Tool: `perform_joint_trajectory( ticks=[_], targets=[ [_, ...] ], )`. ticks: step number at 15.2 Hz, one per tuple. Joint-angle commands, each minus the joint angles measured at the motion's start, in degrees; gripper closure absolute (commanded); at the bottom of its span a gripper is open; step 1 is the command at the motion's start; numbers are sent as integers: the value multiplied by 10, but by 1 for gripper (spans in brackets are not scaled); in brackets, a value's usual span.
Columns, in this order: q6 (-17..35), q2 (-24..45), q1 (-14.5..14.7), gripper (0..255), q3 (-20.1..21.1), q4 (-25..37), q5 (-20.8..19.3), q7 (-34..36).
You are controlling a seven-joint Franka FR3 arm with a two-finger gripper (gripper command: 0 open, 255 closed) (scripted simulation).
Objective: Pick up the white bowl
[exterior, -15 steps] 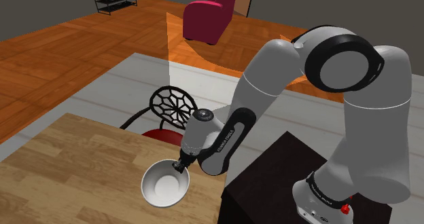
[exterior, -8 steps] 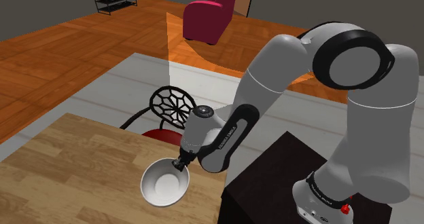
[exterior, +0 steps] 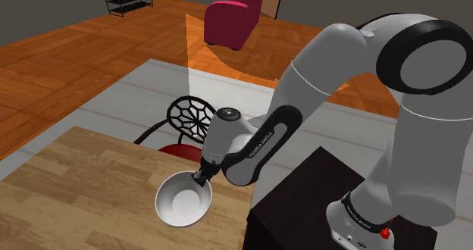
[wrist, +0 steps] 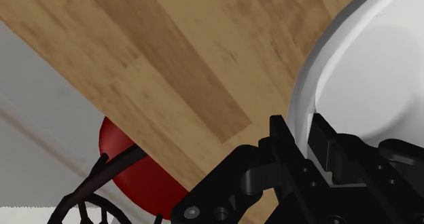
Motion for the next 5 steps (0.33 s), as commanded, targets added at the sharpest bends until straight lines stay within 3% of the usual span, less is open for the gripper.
perform_joint_trajectory(
  ticks=[1, 5],
  targets=[
    [-14, -16, -5, 255, 6, -1, 5, -2],
    [-28, -33, -11, 255, 13, -4, 11, -5]
  ],
)
